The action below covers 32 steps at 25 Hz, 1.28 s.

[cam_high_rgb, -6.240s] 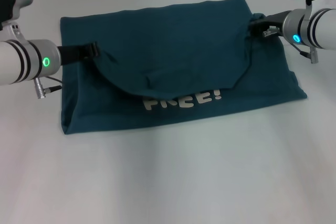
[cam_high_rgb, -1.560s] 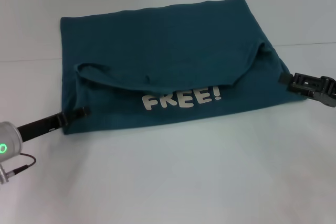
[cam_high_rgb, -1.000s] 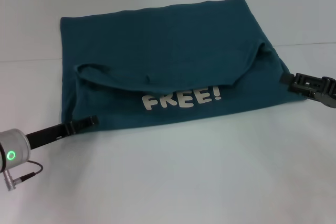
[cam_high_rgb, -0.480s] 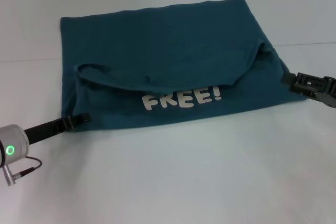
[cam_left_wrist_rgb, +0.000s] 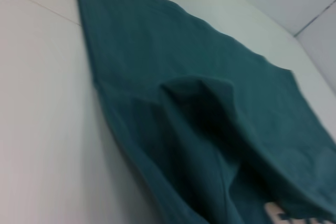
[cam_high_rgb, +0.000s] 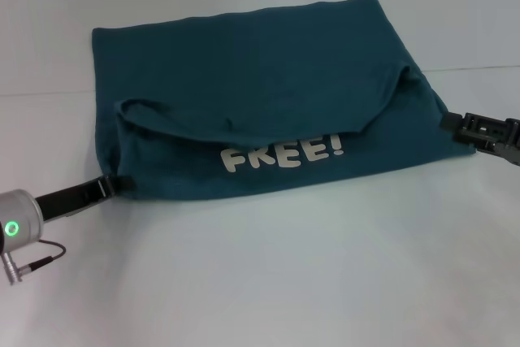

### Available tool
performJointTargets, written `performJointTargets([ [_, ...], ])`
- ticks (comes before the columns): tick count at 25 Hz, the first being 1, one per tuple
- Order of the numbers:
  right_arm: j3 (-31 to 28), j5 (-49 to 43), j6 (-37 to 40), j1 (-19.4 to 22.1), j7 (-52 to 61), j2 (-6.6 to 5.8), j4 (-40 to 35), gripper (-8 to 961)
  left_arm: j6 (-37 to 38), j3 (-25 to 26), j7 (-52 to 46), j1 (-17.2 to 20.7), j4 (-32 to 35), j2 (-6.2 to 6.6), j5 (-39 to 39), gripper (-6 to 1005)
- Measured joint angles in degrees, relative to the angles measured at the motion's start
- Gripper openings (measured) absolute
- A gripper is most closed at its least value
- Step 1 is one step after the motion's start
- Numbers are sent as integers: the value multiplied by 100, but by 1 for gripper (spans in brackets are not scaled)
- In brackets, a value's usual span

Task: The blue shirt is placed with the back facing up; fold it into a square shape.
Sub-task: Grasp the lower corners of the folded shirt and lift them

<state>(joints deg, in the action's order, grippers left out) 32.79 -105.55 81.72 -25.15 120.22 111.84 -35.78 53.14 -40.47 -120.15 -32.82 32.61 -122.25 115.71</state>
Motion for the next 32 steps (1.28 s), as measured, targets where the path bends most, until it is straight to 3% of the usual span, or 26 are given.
performJointTargets([
  [4,45,-203,11,-28,129,-126,-42,669,499,118,-356,-49,63,141,-2,39],
  [11,36,-1554,-265,-534,1180,-650,-115,669,1100,264,-1025,-223,198,345,-1,39],
  [15,34,-2223,-595,-742,1543,-761,-387,668,1090,271,-1077,-300,195,375,-1,39],
  [20,68,-2757,-947,-1023,1401,-729,-445,668,1062,274,-1088,-328,170,391,-2,38],
  [27,526,-3479,-1735,-1334,1251,-413,-447,667,978,277,-1101,-320,154,365,-45,38],
  [32,638,-3921,-2055,-1517,1369,-271,-419,664,923,277,-1103,-284,134,337,-49,38],
])
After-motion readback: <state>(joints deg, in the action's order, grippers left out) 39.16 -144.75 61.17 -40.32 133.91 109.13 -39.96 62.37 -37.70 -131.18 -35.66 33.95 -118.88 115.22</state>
